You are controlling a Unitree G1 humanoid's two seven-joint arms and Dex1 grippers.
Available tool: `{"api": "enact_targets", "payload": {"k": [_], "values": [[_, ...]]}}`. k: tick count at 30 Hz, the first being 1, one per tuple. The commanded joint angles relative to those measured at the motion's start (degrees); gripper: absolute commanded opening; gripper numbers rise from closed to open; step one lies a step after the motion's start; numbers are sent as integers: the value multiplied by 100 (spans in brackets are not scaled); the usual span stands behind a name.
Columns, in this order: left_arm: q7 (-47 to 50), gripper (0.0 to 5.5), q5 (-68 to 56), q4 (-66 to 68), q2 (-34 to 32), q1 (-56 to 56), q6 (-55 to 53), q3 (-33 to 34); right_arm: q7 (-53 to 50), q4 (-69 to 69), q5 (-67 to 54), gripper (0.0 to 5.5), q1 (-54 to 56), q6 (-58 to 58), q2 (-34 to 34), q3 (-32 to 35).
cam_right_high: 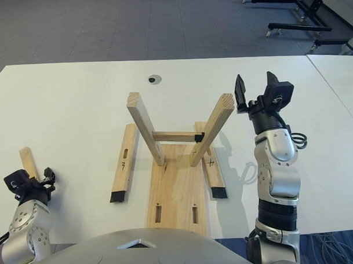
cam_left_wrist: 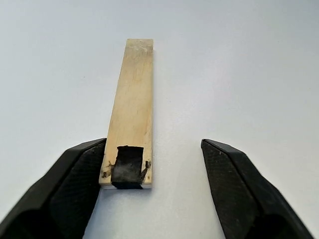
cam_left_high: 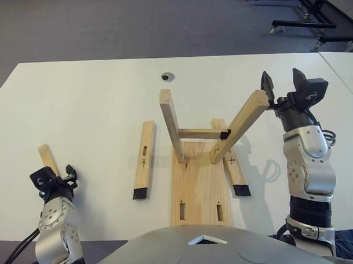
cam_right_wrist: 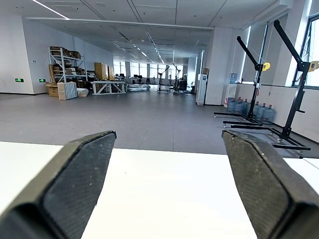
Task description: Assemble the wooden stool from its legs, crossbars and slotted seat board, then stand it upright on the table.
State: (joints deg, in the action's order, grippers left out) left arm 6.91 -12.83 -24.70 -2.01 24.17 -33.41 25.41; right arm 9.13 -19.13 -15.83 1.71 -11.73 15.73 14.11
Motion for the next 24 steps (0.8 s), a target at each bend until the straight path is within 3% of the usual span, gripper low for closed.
{"api": "enact_targets", "payload": {"k": [1,11,17,21,24], "values": [[-15,258,85,230,29,163,-330,-146,68,-5,-58,392,101,-33,35,37],[-41,128,132,599,-41,-33,-6,-191,218,177,-77,392,259,109,4,-1],[-219,128,151,1057,-162,-394,672,-235,283,368,-58,392,404,238,-5,14],[-845,128,-262,896,-563,-1374,1505,-184,346,598,-97,392,705,346,85,91],[-1507,128,-77,918,-1051,-2327,2333,-623,440,919,-263,392,1151,390,235,298]]}}
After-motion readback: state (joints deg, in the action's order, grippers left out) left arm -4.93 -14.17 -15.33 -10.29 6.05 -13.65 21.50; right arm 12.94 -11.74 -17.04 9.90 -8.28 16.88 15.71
